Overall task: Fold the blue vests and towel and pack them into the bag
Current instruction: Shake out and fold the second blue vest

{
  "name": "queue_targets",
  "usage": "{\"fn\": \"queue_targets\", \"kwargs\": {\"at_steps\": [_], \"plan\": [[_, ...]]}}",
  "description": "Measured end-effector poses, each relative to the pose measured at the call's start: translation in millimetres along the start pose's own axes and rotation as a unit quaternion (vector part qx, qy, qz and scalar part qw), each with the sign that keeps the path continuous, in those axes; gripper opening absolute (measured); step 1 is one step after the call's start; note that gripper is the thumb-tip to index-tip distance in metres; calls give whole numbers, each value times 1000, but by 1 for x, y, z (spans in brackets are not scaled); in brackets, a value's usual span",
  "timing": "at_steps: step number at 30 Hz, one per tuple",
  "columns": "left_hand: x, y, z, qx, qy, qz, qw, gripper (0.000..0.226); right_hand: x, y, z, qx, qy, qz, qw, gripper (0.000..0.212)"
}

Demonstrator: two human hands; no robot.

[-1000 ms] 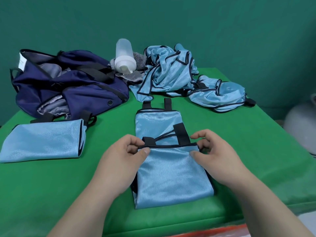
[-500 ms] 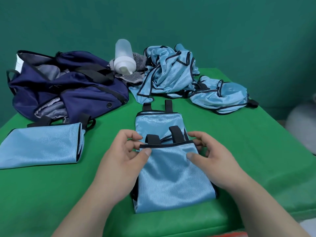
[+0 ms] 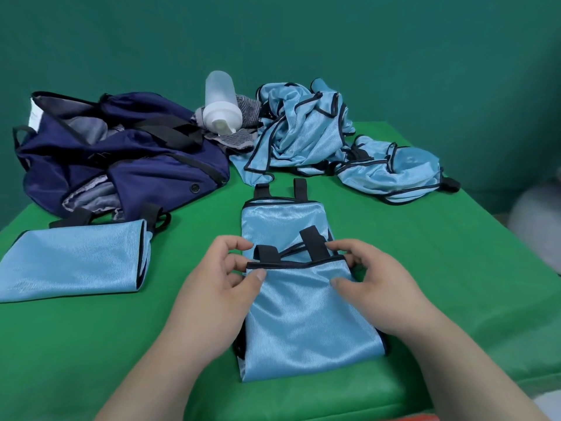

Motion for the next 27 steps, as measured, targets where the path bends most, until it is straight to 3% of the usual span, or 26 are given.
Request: {"fn": "queue_targets", "kwargs": {"at_steps": [8,13,18,27], "plan": [[-4,2,-2,-46,-16,-10,999,23,5,0,-3,-70,185,-8,980,52],[-8,4,-1,-57,-70,-5,996,20,6,3,1,-120,271,3,955,39],[-11,9,1,-59,-108,-12,992,20,9,8,5,-144,280,9,949,33],[-28,22,-4,-97,-104,-24,990,18,10,28,4,-195,279,14,940,42]]}}
Point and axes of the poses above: each hand's wrist, its own y-axis towards the middle knuckle, its own z-axis out of the palm, x = y × z, the point moved 1 cm from there along y, towards the middle knuckle, and after that the axes turned 14 degrees about -z, right-handed, at the moved point
